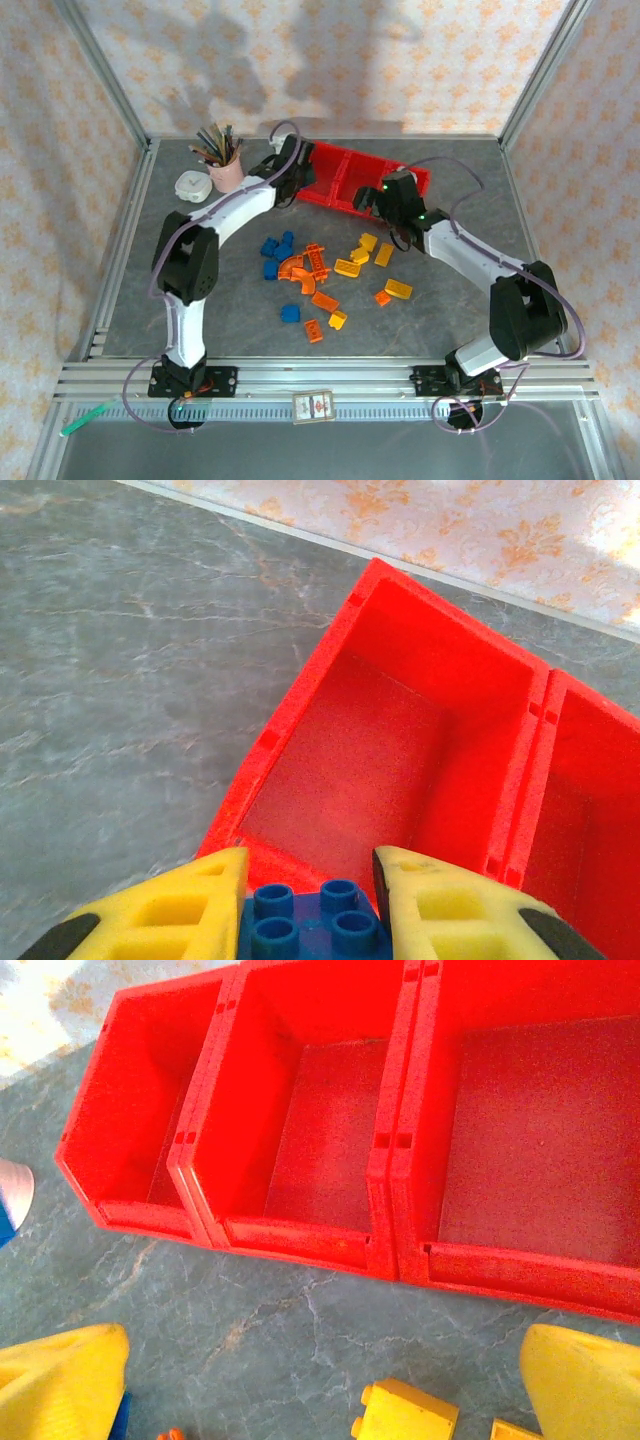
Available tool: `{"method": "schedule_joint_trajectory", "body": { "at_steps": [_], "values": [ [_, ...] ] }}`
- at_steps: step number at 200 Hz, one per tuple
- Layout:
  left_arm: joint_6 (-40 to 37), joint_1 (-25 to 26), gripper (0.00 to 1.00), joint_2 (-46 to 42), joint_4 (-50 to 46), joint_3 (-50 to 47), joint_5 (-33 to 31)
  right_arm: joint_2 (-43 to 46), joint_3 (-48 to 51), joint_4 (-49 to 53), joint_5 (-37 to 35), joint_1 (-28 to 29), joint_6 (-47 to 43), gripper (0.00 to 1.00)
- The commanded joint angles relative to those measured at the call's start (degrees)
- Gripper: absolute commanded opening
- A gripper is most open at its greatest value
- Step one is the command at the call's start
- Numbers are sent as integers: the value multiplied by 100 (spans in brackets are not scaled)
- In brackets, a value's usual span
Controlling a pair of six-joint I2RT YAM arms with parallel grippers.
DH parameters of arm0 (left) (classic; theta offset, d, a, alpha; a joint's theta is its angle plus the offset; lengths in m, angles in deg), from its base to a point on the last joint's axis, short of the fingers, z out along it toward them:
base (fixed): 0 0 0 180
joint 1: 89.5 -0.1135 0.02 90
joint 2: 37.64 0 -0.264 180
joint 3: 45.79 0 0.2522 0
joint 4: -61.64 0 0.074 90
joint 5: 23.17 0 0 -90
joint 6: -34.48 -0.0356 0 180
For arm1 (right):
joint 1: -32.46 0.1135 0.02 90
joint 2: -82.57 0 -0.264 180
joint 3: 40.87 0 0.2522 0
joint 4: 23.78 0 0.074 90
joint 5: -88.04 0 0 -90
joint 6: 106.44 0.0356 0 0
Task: Sort the legos into containers by color
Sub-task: Place the lego in the container.
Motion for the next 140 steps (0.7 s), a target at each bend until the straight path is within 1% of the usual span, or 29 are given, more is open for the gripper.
{"method": "schedule_joint_trajectory", "body": {
  "at_steps": [1,35,56,64,72,111,140],
  "values": [
    [-460,23,23,436,338,518,-116,-105,-187,-155,-273,-9,-36,100],
    [-648,24,24,1220,208,1337,-167,-209,-352,-153,-350,-23,-126,100],
    [-757,41,33,1486,135,1725,-196,-244,-434,-152,-353,-22,-139,100],
    [-783,41,39,1540,136,1813,-222,-251,-453,-161,-336,-22,-161,100],
    [-800,36,44,1567,130,1882,-245,-260,-470,-170,-331,-20,-176,100],
    [-893,41,56,1465,-5,2058,-178,-226,-569,-105,-296,-23,-374,100],
    [-917,38,57,1078,-535,1960,78,-114,-536,8,-25,10,-445,100]
  ]
}}
